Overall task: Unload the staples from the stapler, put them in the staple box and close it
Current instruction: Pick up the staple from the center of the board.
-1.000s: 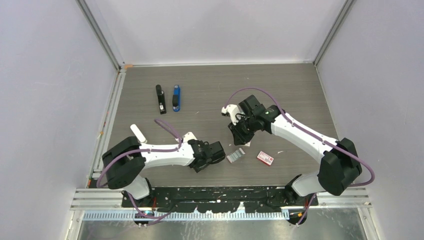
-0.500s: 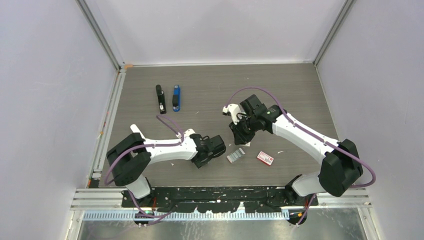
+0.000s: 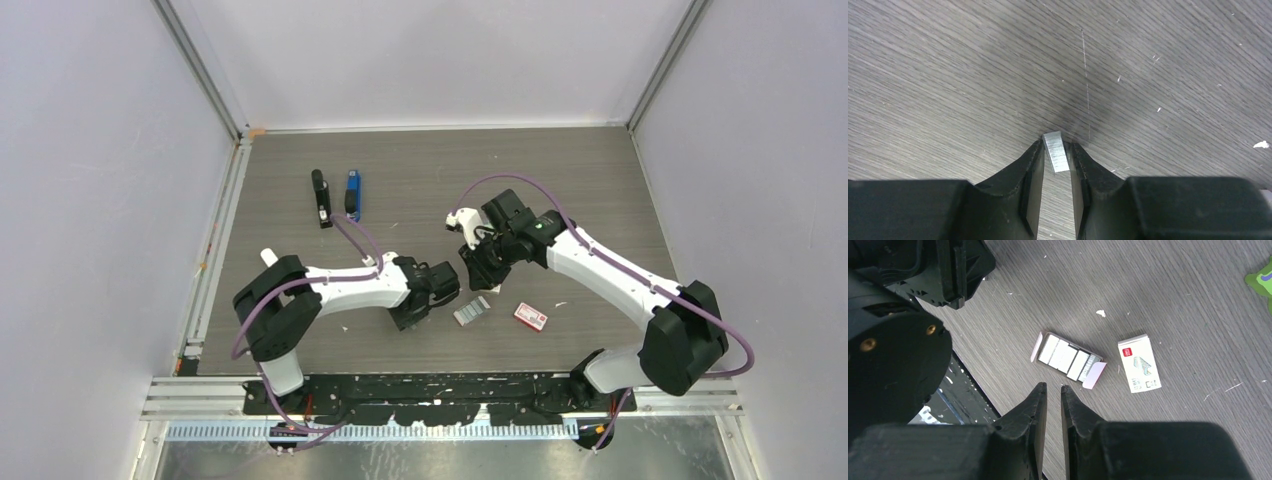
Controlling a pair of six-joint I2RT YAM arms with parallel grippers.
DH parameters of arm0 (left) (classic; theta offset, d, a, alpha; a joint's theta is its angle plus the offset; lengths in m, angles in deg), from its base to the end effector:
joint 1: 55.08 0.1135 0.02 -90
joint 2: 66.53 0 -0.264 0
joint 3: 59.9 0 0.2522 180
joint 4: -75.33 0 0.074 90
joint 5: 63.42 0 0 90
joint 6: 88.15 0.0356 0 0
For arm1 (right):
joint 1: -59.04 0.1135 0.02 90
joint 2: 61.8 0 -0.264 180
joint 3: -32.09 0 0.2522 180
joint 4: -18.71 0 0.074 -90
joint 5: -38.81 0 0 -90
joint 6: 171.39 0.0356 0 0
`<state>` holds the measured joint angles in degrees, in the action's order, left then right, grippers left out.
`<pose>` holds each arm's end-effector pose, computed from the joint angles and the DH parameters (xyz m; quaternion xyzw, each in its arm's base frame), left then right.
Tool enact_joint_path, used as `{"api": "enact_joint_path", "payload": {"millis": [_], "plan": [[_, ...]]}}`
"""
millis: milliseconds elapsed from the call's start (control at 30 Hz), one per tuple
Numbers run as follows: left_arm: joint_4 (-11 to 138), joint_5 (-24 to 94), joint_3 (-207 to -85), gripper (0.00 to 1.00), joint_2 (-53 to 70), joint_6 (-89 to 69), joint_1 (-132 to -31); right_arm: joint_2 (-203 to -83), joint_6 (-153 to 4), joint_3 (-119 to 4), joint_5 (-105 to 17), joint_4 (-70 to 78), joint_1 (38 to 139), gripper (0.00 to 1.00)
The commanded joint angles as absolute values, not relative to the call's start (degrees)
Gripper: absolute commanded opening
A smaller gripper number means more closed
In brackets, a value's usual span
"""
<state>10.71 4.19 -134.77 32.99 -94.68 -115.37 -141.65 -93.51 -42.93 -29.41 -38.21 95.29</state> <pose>0.1576 -0.2488 0.1618 -0.3063 0.9319 0.0329 0.1914 0.2143 0.1735 0.2578 -0.4322 0.8498 0.2293 0.1961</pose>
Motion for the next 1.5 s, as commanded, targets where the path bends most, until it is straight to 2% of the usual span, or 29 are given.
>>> {"api": "enact_joint_path", "payload": {"millis": [0, 400, 933, 1233, 1333, 1467], "plan": [[11.43, 4.46, -135.01, 0.27, 35.43, -92.3, -114.15, -139.24, -94.22, -43.2, -28.61, -38.12, 95.11, 0.22], [12.74, 5.65, -134.82, 0.29, 36.62, -89.77, -113.1, -139.1, -94.12, -43.21, -28.44, -38.13, 95.13, 0.23], [20.17, 6.2, -131.13, 0.21, 32.62, -87.11, -112.46, -138.99, -94.0, -43.03, -28.04, -38.21, 95.12, 0.23], [32.96, 6.99, -124.14, 0.19, 23.45, -80.93, -112.29, -139.0, -93.31, -43.18, -25.88, -38.49, 94.95, 0.23], [40.28, 7.32, -119.99, 0.18, 19.31, -77.65, -112.2, -138.89, -92.26, -43.5, -22.02, -38.72, 94.21, 0.28], [48.8, 8.08, -115.07, 0.15, 14.37, -72.6, -111.67, -138.27, -90.13, -43.61, -14.05, -38.8, 92.43, 0.3]]}}
